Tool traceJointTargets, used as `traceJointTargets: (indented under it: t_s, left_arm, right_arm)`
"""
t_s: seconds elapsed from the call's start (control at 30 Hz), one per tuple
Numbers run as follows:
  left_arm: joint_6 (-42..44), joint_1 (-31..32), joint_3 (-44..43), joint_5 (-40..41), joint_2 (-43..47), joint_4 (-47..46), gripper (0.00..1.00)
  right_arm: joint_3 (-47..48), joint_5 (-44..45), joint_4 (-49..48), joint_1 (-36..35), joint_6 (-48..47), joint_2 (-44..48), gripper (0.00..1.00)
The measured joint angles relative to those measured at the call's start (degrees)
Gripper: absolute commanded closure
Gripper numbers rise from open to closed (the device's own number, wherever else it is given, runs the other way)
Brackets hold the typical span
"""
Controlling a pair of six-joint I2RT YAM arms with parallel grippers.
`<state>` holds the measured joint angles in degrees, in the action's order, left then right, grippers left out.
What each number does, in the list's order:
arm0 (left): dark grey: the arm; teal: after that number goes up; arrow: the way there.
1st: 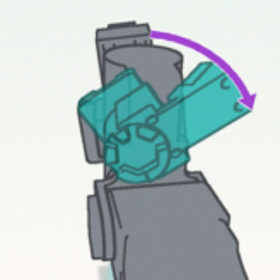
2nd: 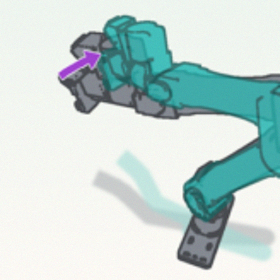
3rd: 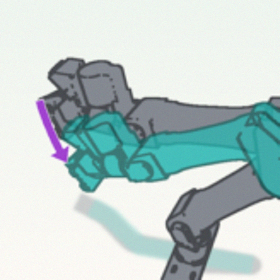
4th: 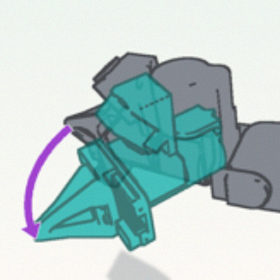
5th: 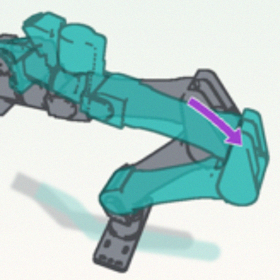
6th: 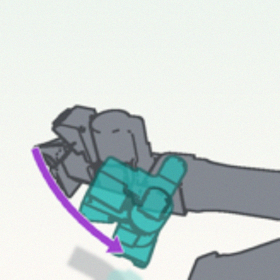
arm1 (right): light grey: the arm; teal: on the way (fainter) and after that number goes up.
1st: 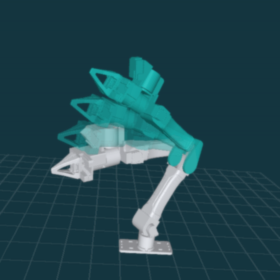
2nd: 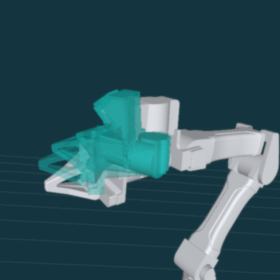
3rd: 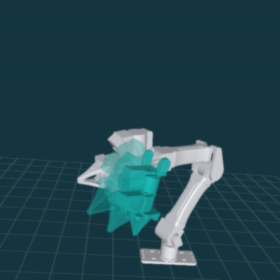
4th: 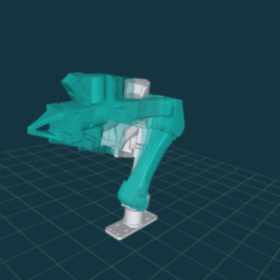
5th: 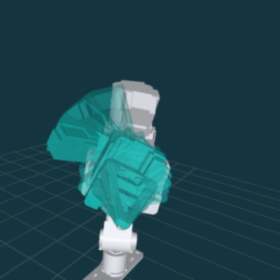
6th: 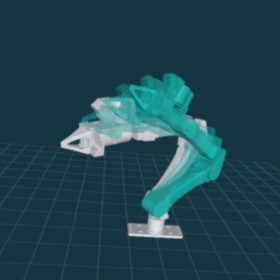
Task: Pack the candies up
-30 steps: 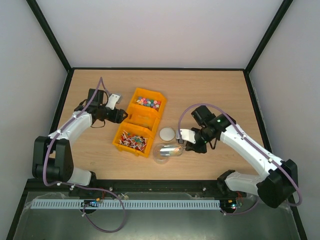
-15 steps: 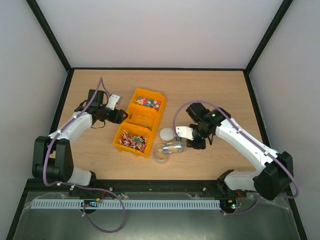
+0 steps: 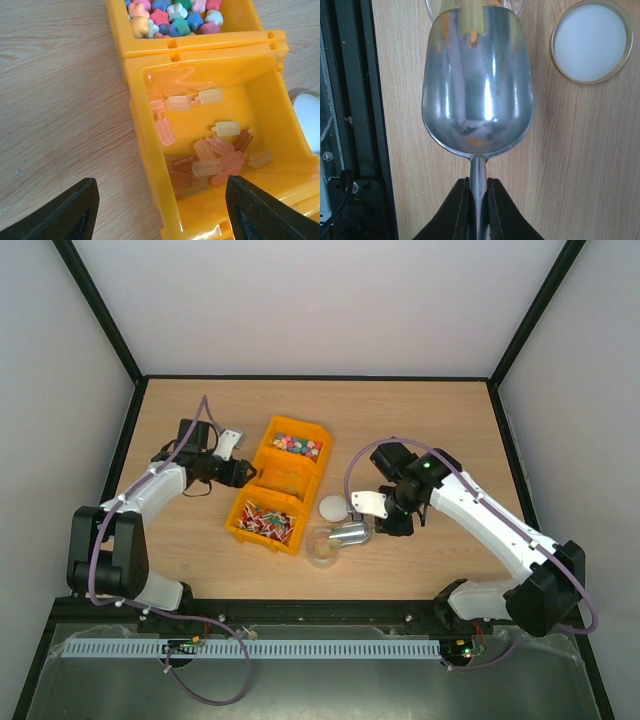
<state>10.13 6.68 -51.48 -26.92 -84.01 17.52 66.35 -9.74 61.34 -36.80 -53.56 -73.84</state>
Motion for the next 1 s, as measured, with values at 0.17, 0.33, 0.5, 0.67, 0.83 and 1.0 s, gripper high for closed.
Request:
traceJointTargets:
  t_s: [0.17,0.33,0.5,0.67,0.83,1.0]
  left_arm:
    - [0.0,0.0,-0.3,0.0,-0.4,-0.1,0.29]
    - [0.0,0.0,-1.9,0.0,-1.7,-0.1,0.3]
    - [0.7,0.2,-4.4,0.0,-4.3,-0.4,0.31]
    - [1.1,1.0,-9.1,0.0,-7.8,-1.0,0.32]
    - [1.1,1.9,-14.4,0.1,-12.8,-2.5,0.34]
    - [1.0,2.7,-19.9,0.4,-18.8,-3.0,0.35]
  right_arm:
    - [2.3,0.0,1.1,-0.1,0.4,-0.5,0.99]
    - [7.5,-0.9,2.0,-0.1,2.4,-3.2,0.99]
    - [10.2,-1.2,2.3,0.8,3.9,-6.3,0.99]
    - [20.6,-1.6,1.3,5.0,7.8,-14.7,0.99]
    - [33.5,0.8,-1.0,7.3,12.7,-25.0,0.98]
    - [47.9,5.2,-1.2,7.4,16.5,-37.4,0.99]
